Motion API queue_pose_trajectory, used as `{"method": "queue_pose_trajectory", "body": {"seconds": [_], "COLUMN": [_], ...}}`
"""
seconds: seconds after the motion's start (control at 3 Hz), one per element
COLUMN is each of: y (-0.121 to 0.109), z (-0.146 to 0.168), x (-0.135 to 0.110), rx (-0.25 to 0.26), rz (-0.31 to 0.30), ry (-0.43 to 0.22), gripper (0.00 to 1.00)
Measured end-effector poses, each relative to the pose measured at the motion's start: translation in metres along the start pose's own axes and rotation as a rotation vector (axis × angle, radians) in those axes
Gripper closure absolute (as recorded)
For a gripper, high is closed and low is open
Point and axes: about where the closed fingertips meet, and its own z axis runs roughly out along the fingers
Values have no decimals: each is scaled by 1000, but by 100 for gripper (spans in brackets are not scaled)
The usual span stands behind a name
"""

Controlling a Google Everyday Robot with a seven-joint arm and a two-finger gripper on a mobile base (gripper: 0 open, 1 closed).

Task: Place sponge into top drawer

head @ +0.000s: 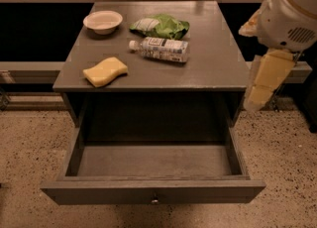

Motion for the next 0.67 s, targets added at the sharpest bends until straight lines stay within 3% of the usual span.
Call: {"method": "queue_pose_trajectory", "body": {"seconds": [0.33,0.67], "y": [-18,-3], "z": [41,93], "x": [-83,-149], "rx": [-23,-93], "rz": [-194,-426], "ry": [-65,-97], "gripper": [0,0]}}
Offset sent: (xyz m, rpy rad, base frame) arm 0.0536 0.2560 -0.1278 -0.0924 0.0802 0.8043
